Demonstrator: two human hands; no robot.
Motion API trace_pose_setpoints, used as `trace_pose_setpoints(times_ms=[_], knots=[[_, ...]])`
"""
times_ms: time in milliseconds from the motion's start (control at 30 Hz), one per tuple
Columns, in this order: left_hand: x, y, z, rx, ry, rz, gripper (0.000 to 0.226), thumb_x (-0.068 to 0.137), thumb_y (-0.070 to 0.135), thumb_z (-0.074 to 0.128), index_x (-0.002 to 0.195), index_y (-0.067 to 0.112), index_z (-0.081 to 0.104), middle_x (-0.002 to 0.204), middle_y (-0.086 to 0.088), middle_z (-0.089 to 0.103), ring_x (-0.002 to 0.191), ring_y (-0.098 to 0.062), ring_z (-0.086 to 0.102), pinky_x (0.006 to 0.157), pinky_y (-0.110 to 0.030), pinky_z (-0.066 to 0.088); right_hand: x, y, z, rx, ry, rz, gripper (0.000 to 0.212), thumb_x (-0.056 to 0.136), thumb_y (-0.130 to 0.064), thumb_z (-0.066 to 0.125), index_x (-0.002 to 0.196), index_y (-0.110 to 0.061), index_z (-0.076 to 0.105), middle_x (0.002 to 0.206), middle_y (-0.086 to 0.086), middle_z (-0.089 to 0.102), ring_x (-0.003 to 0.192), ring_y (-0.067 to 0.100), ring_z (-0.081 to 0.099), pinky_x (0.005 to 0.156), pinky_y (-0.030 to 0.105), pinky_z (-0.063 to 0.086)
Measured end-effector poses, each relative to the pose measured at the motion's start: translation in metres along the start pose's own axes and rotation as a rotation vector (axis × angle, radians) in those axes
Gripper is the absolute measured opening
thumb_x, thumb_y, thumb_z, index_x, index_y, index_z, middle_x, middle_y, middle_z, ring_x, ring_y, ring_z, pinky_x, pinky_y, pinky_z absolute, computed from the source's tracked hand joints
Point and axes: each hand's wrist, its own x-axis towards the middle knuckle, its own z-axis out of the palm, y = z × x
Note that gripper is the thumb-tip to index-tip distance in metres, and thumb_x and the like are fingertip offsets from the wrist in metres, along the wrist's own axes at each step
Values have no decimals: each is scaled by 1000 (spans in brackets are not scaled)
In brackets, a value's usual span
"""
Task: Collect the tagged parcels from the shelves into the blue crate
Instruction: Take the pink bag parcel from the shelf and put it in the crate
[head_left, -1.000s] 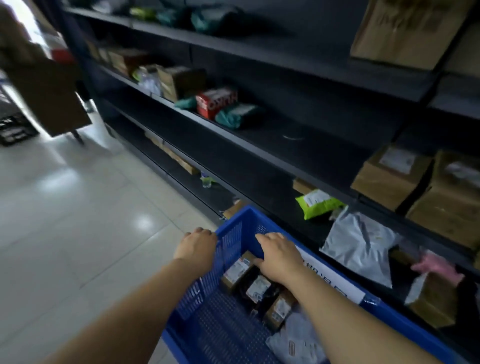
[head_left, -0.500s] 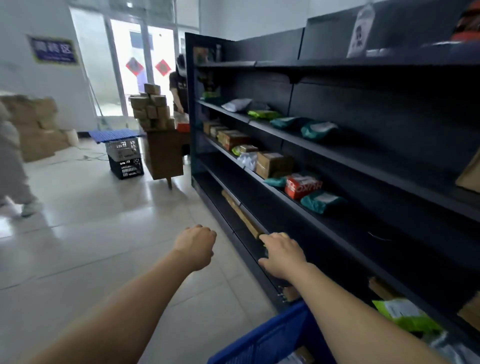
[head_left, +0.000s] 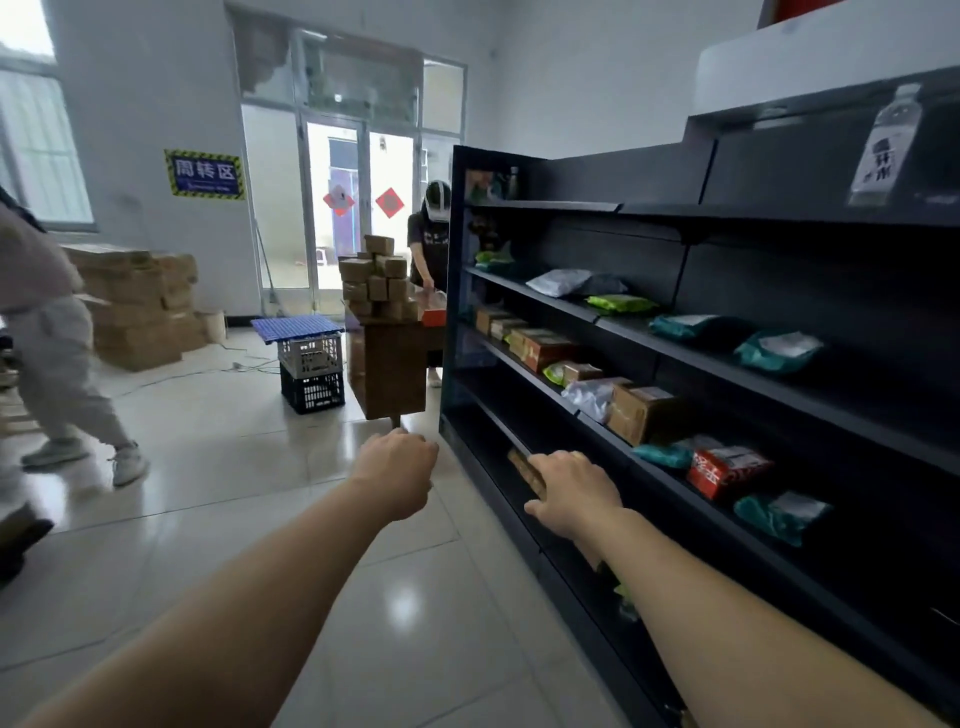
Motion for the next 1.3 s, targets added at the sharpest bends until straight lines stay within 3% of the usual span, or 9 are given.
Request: trace_pose_setpoints(times_ms=[233,367,867,1300], knots=[[70,-59,19,6,16,-41,36,89,27,57,125,18,55,120,1,61,115,-23,53,89,-37,46,95,-23,-2,13,29,-30,53,90,-40,60,136,-20,43,132,4,51,123,24,46,99,37,42],[127,-81,31,6,28,-38,28,90,28,57,116,18,57,117,-1,61,115,-23,53,90,-37,45,165,-21,-2,6,53,-50,60,90,-40,60,142,-21,38,138,5,48,129,25,42,105,39,40],[383,-149,81,-49,71,-64,32,91,30,59,120,17,54,119,-2,61,117,-23,52,93,-38,44,448,14,-10,-37,54,-56,63,90,-43,58,145,-22,35,143,5,44,134,26,38,106,39,39],[600,-245,146,-80,74,35,30,90,27,59,118,18,55,119,-2,61,118,-24,52,94,-39,43,671,21,10,-16,25,42,64,89,-45,58,145,-24,36,144,3,44,135,24,39,107,38,38]])
